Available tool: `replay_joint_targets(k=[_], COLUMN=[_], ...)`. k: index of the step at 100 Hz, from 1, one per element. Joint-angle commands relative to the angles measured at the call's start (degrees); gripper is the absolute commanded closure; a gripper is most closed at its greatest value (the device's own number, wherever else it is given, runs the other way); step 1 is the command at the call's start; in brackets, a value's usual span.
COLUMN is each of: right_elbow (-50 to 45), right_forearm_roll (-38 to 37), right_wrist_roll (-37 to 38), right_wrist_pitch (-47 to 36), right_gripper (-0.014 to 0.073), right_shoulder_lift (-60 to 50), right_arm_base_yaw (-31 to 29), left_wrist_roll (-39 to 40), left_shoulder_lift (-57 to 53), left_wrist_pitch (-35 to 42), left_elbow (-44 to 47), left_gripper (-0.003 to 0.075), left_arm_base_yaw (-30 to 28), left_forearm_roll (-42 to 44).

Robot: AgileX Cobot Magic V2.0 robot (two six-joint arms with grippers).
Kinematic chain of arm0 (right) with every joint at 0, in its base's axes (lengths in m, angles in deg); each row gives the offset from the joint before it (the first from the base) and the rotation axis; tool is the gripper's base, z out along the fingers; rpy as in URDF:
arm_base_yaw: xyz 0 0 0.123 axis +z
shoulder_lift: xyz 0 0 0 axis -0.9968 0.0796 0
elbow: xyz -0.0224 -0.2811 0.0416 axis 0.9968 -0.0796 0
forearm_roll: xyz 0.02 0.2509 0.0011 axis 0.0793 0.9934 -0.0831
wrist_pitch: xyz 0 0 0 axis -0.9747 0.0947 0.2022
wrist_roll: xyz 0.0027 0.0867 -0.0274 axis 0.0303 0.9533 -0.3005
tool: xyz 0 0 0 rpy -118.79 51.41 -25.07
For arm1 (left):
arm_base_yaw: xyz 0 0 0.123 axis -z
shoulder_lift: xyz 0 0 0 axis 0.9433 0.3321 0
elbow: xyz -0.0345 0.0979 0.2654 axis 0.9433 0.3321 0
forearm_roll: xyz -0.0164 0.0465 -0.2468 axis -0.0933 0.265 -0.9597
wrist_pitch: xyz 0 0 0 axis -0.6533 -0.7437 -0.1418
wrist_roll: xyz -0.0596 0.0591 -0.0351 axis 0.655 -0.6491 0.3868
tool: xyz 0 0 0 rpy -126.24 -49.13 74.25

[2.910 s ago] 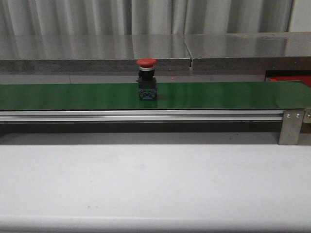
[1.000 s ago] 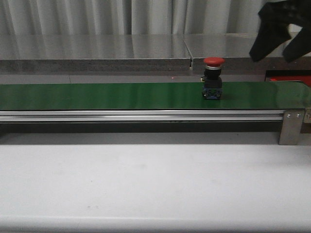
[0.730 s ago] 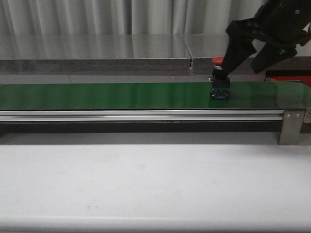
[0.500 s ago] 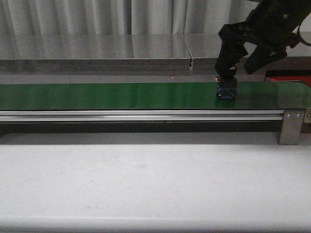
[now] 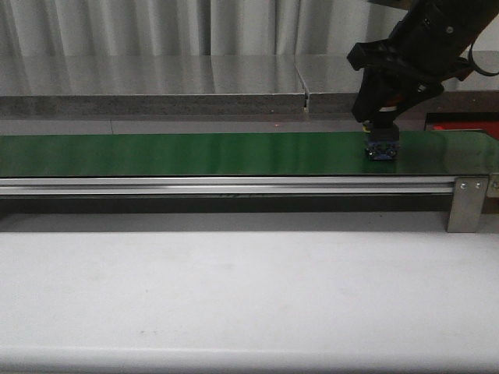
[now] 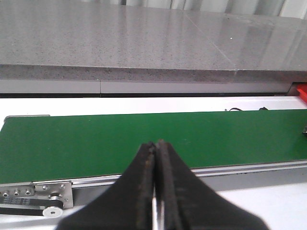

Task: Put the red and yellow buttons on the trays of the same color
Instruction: 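Grasp the red button on the belt with the right gripper and lift, then lower the red button into the red tray and open the right gripper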

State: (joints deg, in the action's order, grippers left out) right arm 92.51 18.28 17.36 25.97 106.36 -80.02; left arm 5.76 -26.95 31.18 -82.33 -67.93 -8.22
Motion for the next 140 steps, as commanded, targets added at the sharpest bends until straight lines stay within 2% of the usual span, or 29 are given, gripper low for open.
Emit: replay_joint_targets(k=[1, 25, 51, 85, 140], right_elbow=[3.9, 13.1, 27.0, 40.8, 42.6], right_forearm_roll=[0.9, 0.9, 1.0, 1.0, 1.0], right_wrist_roll=[0.3, 1.4, 2.0, 2.0, 2.0], right_wrist_pitch=[-0.4, 1.0, 1.5, 1.8, 1.2], right_gripper=[0.0412, 0.0412, 0.0412, 0.0412, 0.0406], right_shoulder_lift=[-3.1, -2.1, 6.4, 20.1, 27.8], right_arm_base_yaw=[-1.8, -10.7, -19.9, -22.5, -24.3], left_wrist_roll=[0.1, 0.1, 0.1, 0.1, 0.1], left_shoulder_lift=[0.0, 0.0, 0.0, 0.0, 0.0], left_wrist_pitch=[3.6, 3.6, 3.6, 3.6, 3.6], left_elbow=[-1.6, -1.6, -1.6, -1.6, -1.6], left_gripper=[0.0739, 0.0739, 0.0739, 0.0739, 0.0739], left_arm_base_yaw=[0.5, 0.5, 0.5, 0.5, 0.5], left_forearm_roll=[-1.5, -1.5, -1.5, -1.5, -1.5])
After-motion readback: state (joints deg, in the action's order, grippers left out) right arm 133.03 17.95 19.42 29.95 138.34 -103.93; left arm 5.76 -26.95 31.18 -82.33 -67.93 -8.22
